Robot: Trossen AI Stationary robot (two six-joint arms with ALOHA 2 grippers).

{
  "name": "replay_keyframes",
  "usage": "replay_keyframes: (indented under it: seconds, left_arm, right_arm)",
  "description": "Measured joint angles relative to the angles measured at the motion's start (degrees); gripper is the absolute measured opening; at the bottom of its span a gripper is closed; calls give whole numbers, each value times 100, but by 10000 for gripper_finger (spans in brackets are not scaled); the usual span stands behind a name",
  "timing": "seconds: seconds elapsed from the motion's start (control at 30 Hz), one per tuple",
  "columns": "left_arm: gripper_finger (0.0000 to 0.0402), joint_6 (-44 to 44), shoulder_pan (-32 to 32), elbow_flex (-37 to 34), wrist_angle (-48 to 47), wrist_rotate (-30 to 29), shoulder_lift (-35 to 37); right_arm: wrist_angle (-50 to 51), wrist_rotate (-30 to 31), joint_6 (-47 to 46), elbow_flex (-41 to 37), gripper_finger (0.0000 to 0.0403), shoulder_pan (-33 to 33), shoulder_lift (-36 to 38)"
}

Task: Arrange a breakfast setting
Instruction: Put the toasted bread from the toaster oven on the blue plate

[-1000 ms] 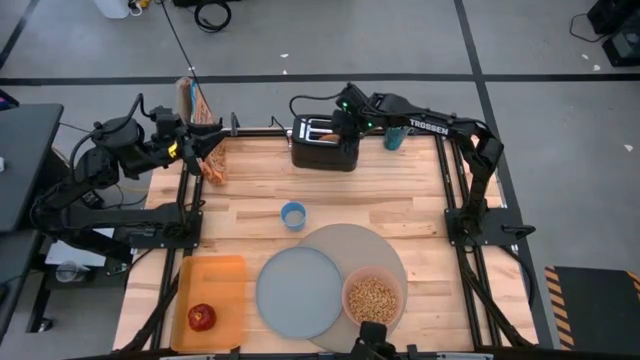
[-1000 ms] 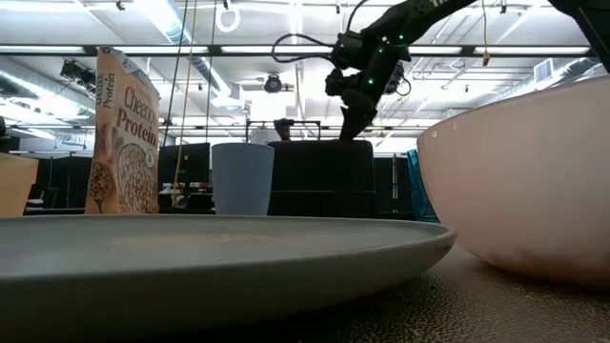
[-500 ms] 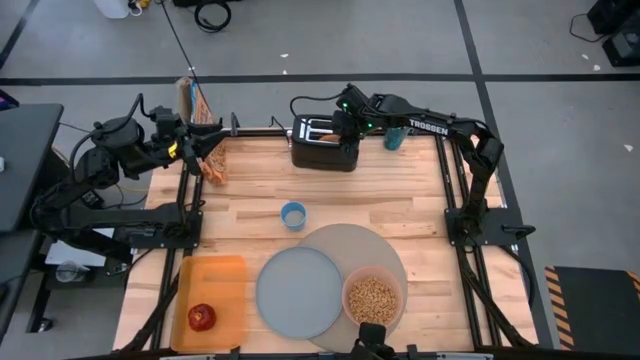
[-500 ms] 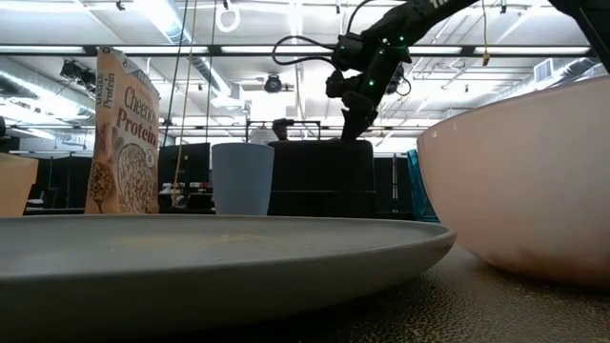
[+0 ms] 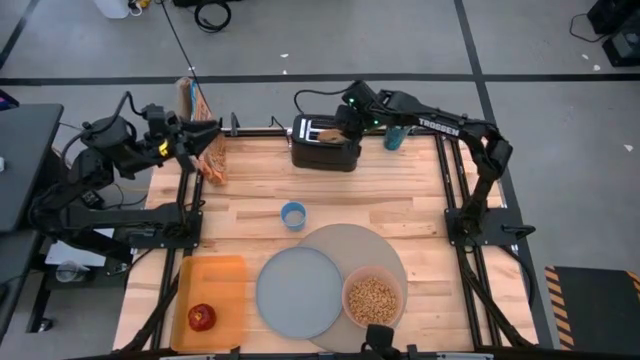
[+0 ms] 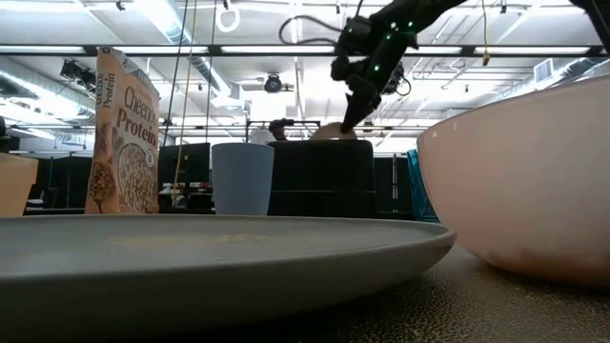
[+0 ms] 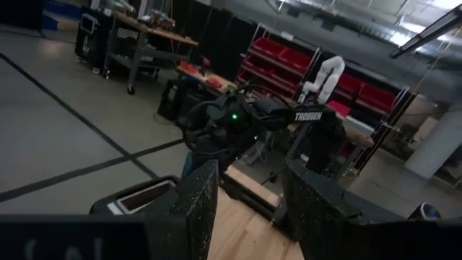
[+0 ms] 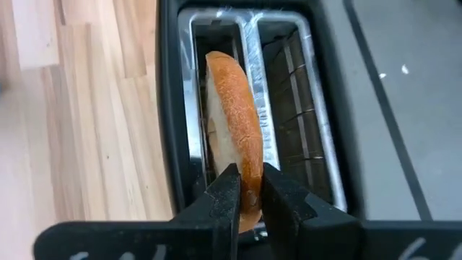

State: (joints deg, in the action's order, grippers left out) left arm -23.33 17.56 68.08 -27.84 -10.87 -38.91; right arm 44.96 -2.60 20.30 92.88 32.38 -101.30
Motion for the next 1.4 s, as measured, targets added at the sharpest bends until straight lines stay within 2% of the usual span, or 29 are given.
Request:
replay_keyframes:
  seconds: [0.2, 0.3, 0.47, 0.67, 0.83, 0.93, 1.07, 1.4]
  left_arm:
    - [162, 2, 0, 101, -21, 0, 8]
    - [162, -2, 0, 104, -22, 0, 8]
    - [162, -41, -2, 104, -22, 0, 7]
    - [162, -157, -2, 104, 2, 97, 6]
    - [162, -300, -7, 104, 3, 136, -3]
    - [162, -308, -7, 107, 4, 136, -5]
    - [162, -304, -7, 107, 11, 135, -7]
    - [162, -392, -7, 112, 18, 133, -169]
  right_arm:
    - [-13, 112, -208, 0, 55, 0, 527]
    - [-45, -42, -422, 0, 55, 0, 841]
    - [-81, -1153, -1032, 0, 55, -97, 1253]
    - [-82, -2573, -1898, 0, 55, -618, 1246]
    - [-111, -3325, -2469, 0, 55, -1239, 926]
    - [-102, -3555, -2618, 0, 55, -1618, 649]
    - [-4, -3718, -2531, 0, 55, -2162, 150]
    - [9, -4807, -2111, 0, 55, -3129, -1113]
